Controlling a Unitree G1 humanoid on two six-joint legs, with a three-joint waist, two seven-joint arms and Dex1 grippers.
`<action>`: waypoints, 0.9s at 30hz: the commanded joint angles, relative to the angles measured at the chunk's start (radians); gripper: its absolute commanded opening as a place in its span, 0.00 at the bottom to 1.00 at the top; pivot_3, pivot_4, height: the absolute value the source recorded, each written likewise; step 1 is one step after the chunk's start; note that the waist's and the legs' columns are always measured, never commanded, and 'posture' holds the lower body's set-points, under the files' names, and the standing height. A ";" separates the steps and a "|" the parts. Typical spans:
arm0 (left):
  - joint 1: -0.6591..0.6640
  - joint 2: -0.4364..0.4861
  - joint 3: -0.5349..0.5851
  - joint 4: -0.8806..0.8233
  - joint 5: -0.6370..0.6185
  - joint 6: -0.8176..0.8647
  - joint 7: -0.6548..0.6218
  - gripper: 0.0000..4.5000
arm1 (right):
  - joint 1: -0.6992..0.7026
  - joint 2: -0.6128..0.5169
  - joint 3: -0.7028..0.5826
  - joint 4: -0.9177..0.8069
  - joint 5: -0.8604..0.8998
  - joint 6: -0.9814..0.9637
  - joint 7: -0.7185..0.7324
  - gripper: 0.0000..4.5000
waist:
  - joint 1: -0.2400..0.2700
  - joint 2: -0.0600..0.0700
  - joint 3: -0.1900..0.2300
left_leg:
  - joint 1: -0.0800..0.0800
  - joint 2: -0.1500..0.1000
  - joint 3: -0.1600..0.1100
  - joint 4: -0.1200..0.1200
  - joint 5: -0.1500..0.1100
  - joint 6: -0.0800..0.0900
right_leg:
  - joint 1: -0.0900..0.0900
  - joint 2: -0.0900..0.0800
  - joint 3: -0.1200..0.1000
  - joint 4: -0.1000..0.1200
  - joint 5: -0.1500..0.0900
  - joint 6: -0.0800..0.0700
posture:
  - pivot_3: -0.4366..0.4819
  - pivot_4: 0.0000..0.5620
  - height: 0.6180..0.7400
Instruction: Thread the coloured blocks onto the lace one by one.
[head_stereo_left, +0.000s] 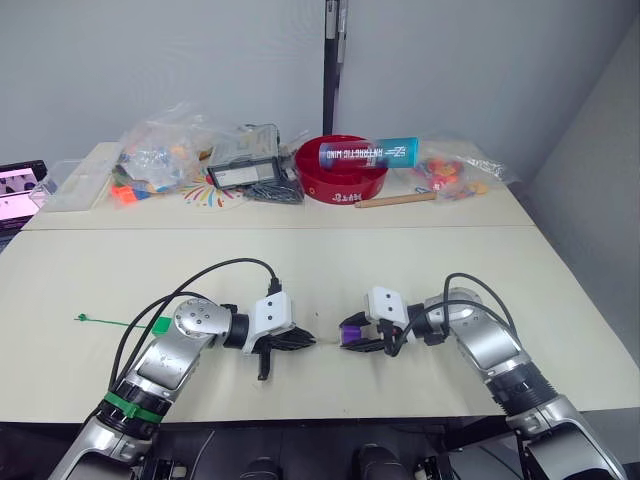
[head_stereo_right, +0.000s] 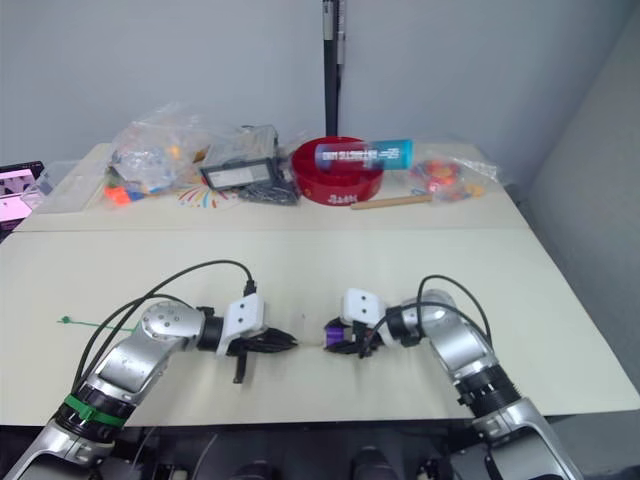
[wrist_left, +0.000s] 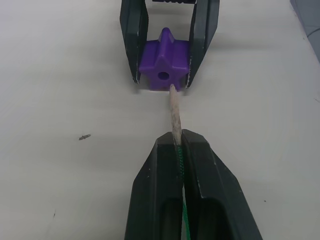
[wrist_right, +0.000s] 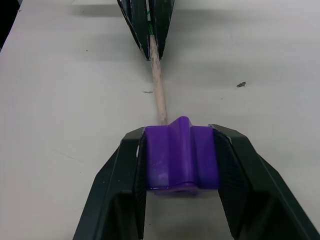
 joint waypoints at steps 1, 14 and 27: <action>-0.020 -0.012 0.008 -0.009 -0.005 -0.009 0.015 0.00 | 0.020 -0.007 0.014 -0.005 -0.009 0.029 -0.004 0.31 | 0.000 0.000 0.000 | 0.000 0.000 0.000 0.000 0.000 0.000 | 0.000 0.000 0.000 0.000 0.000 0.000 | 0.48 0.27 0.92; -0.026 -0.041 -0.006 -0.039 -0.011 0.015 0.027 0.00 | 0.022 -0.007 0.016 -0.027 -0.005 0.057 -0.014 0.31 | 0.000 0.000 0.000 | 0.000 0.000 0.000 0.000 0.000 0.000 | 0.000 0.000 0.000 0.000 0.000 0.000 | 0.48 0.27 0.92; -0.084 -0.138 -0.080 0.001 0.017 0.014 0.035 0.00 | 0.025 0.006 0.021 -0.103 -0.010 0.161 -0.061 0.31 | 0.004 0.000 0.000 | 0.000 0.000 0.000 0.000 0.000 0.000 | 0.000 0.000 0.000 0.000 0.000 0.000 | 0.48 0.27 0.92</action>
